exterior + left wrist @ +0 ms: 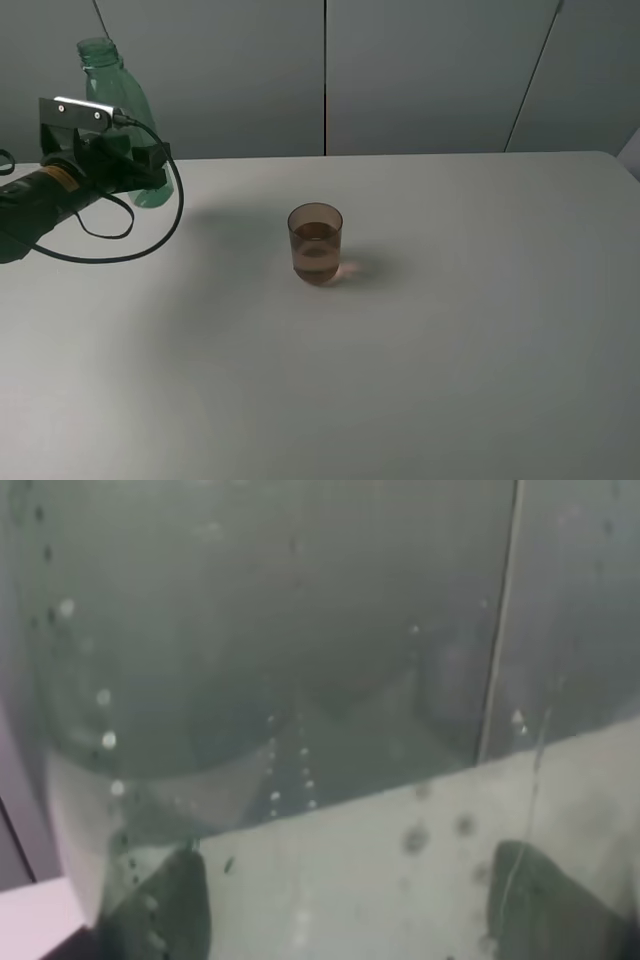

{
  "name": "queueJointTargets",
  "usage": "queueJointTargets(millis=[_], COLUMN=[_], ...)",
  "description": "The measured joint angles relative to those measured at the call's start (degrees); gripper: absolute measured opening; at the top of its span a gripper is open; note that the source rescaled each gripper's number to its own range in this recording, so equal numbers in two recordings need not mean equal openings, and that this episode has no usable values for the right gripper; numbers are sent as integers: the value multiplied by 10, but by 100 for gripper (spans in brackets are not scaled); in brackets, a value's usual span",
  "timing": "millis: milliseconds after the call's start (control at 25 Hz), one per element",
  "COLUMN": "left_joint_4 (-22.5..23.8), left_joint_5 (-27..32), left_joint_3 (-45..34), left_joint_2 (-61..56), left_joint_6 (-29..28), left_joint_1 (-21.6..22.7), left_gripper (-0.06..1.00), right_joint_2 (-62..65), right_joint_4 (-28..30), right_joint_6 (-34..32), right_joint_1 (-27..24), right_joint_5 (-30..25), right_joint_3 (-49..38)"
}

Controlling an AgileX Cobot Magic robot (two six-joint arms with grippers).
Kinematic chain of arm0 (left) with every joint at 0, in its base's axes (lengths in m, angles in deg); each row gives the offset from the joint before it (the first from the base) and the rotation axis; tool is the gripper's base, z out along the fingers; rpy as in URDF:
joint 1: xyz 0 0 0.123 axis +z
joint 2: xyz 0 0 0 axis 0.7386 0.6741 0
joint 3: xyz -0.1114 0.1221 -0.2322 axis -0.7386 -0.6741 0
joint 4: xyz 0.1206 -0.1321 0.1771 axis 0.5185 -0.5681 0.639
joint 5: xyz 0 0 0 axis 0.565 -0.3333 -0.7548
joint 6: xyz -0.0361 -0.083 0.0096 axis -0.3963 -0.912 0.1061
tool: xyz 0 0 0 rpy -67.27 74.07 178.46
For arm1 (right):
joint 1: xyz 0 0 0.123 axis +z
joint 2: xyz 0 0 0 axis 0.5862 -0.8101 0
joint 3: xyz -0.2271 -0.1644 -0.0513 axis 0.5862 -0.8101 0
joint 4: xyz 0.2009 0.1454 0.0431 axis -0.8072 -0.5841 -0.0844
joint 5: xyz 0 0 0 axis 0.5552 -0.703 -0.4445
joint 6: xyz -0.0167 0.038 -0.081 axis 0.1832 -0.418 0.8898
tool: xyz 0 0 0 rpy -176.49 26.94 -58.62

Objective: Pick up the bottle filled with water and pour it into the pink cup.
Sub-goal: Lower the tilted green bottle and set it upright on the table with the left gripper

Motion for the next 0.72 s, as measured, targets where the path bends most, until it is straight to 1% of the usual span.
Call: queueJointTargets(millis=[120, 280, 720], left_joint_4=[-1, -1, -1], left_joint_5=[-9, -10, -11], left_joint_3=[8, 27, 28], left_joint_2=[28, 58, 82], left_joint_6=[14, 18, 29], left_joint_1=[0, 0, 0], left_gripper=[0, 0, 0], right_joint_2=[0, 0, 0], right_joint_4=[0, 0, 0], right_joint_6=[0, 0, 0], right_joint_1=[0, 0, 0], right_joint_5=[0, 0, 0], right_joint_3=[0, 0, 0])
